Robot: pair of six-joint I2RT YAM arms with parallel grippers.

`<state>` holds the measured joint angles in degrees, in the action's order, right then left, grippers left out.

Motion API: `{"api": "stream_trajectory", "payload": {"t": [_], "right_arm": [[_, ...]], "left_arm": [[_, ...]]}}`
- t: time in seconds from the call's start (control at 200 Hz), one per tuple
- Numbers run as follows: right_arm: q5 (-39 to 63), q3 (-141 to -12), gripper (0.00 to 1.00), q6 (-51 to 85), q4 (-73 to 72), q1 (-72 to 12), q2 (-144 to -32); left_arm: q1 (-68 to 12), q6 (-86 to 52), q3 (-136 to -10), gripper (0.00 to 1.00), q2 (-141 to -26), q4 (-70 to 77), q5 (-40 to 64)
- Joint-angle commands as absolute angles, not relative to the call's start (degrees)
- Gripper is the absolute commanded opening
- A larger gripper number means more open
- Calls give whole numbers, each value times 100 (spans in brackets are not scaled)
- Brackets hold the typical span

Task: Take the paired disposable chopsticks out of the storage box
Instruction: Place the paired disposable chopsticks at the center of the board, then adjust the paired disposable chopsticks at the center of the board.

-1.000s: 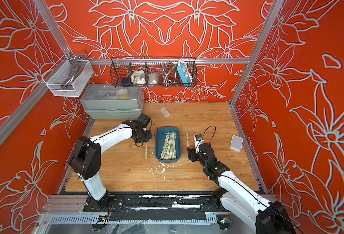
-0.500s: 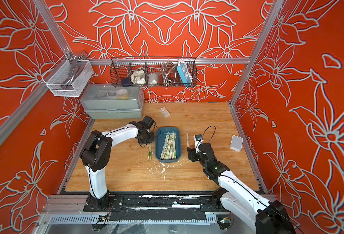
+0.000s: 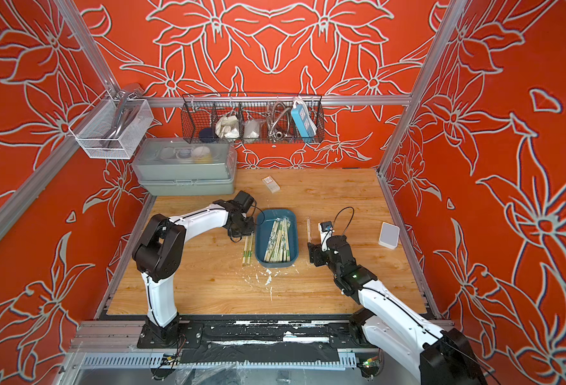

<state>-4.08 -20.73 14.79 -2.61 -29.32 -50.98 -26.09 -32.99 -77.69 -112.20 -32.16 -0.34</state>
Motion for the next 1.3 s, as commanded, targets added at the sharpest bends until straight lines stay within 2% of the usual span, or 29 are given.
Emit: {"api": "stream_trajectory", "payload": {"t": [0.0,0.345,0.676,0.961,1.036,1.126,1.296], "right_arm": [[-395,-2171,75,1504,-334,-2982,-5116],[-413,-2161,75,1512,-317,-2980,-5064],[-422,-2145,75,1529,-316,-2980,-5011],[-413,-2144,75,1538,-316,-2986,-4987],[-404,-2142,75,1538,-316,-2981,-4993],[-404,-2142,75,1538,-308,-2986,-4992],[-396,-2153,75,1520,-291,-2980,-4987]], "left_arm": [[-2575,-3255,-7749,23,-11192,-3243,-106],[-2523,-3207,-7708,22,-11489,-3250,-214],[-2398,-3016,-7418,14,-11205,-3473,-650],[-2196,-2659,-7172,15,-11098,-3424,-651],[-2188,-2638,-7138,16,-11085,-3387,-668],[-2188,-2623,-7132,25,-11055,-3357,-683],[-2202,-2637,-7106,35,-10778,-3366,-620]]}}
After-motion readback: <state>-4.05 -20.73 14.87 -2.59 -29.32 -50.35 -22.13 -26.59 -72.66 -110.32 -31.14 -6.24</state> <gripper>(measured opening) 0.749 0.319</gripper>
